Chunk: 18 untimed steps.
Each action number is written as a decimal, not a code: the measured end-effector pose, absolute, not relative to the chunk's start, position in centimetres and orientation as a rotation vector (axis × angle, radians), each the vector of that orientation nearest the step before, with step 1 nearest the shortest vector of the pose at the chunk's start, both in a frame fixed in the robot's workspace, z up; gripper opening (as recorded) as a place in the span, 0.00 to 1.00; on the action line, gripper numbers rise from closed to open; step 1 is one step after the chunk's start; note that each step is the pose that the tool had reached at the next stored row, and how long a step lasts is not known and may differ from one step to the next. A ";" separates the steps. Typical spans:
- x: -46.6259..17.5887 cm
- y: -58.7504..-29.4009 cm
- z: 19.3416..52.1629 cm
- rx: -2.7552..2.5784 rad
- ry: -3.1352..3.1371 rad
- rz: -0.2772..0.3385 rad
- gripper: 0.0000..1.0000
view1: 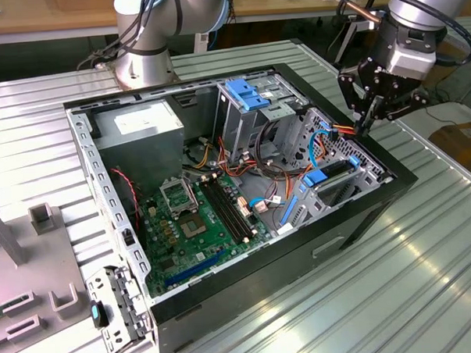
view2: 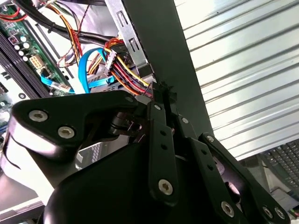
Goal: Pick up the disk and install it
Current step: 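Insert the first disk wire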
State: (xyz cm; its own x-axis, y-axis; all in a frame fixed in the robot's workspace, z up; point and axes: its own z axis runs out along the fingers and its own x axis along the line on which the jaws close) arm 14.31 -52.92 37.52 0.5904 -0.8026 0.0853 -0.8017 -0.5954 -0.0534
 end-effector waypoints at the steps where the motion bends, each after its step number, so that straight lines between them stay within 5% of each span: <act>1: 14.1 -52.9 37.5 -2.792 1.411 -0.156 0.16; 18: 13.6 -52.9 37.4 -2.544 1.847 -0.155 0.16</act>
State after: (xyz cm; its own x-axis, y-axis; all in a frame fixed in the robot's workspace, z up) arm 13.62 -52.93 37.41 0.3065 -0.9482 0.0834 -0.9489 -0.3113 -0.0525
